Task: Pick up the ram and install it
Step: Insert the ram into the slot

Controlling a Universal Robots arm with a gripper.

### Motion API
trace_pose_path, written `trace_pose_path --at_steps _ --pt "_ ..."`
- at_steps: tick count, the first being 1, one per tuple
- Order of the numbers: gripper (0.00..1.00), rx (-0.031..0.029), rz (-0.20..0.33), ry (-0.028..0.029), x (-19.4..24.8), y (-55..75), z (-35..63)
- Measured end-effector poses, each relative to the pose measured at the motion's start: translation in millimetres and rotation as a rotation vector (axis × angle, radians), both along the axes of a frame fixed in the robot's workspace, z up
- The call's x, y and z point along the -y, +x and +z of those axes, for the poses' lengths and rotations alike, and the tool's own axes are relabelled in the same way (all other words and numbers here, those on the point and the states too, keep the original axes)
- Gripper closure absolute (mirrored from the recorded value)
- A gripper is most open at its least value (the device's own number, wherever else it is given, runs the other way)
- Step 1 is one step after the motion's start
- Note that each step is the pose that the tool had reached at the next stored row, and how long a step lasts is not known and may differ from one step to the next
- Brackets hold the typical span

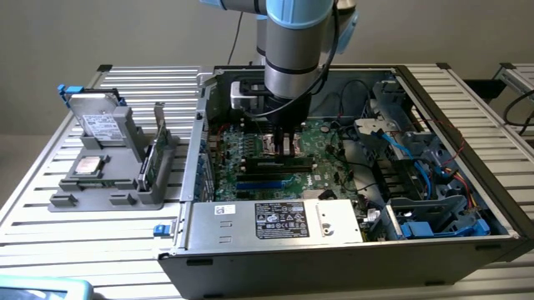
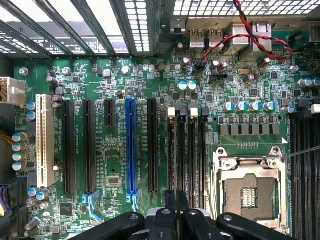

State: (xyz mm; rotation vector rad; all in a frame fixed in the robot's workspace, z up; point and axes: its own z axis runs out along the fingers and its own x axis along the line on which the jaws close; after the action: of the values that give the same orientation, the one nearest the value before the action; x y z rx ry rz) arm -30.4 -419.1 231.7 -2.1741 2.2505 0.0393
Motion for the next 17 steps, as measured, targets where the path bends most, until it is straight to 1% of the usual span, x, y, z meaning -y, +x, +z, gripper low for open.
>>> trace_pose_path --at_steps 6,17 --pt "0.88 0.0036 0.01 0.0001 -0.2 -0.8 -0.1" --pt "0.88 0.0054 0.016 -0.0001 -0.3 -2.2 -2.4"
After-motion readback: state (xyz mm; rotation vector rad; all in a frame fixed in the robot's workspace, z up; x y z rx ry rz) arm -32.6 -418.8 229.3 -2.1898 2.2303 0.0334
